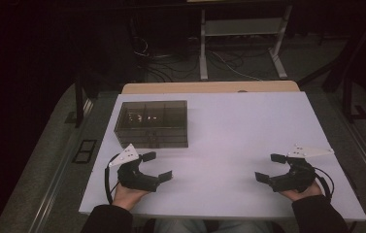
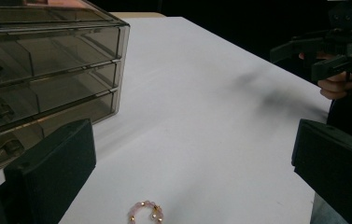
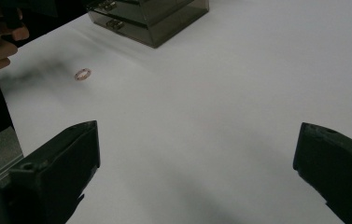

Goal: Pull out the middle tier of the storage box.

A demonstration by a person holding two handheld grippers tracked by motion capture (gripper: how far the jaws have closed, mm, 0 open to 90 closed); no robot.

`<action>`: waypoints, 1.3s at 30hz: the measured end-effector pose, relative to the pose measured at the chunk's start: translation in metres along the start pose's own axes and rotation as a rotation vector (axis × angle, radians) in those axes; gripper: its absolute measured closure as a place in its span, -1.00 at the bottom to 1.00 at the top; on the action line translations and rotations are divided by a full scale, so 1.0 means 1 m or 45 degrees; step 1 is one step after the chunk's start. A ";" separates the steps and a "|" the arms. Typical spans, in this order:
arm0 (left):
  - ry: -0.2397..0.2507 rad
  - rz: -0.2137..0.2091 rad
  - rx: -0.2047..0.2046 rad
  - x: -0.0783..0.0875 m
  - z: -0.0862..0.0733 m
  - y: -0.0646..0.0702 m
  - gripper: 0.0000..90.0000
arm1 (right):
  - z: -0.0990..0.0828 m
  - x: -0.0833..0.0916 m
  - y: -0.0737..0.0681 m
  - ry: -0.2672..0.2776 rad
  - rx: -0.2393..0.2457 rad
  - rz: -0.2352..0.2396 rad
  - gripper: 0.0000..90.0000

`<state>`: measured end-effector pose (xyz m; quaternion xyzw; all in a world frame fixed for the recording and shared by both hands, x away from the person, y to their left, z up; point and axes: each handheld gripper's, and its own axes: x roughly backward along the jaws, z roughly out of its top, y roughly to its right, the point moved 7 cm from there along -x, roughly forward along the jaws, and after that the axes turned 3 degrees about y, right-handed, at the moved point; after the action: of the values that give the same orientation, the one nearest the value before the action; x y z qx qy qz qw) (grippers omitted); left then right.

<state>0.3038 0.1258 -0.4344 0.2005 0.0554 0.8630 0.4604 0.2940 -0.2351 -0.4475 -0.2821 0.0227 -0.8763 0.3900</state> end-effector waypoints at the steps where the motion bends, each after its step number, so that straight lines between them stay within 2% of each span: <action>1: 0.000 0.000 0.000 0.000 0.000 0.000 -1.00 | 0.000 0.000 0.000 0.000 0.000 0.000 -1.00; 18: 0.004 0.007 0.013 0.002 0.000 -0.001 -1.00 | -0.002 -0.001 0.000 -0.017 0.020 -0.009 -1.00; 31: -0.017 0.003 0.016 0.003 -0.001 0.002 -1.00 | -0.002 -0.001 -0.001 -0.022 0.022 -0.005 -1.00; 39: -0.038 0.006 0.009 0.006 0.006 0.004 -1.00 | -0.002 -0.001 -0.001 -0.027 0.024 -0.007 -1.00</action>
<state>0.2997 0.1280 -0.4257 0.2150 0.0511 0.8609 0.4583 0.2928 -0.2341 -0.4498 -0.2878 0.0095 -0.8745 0.3903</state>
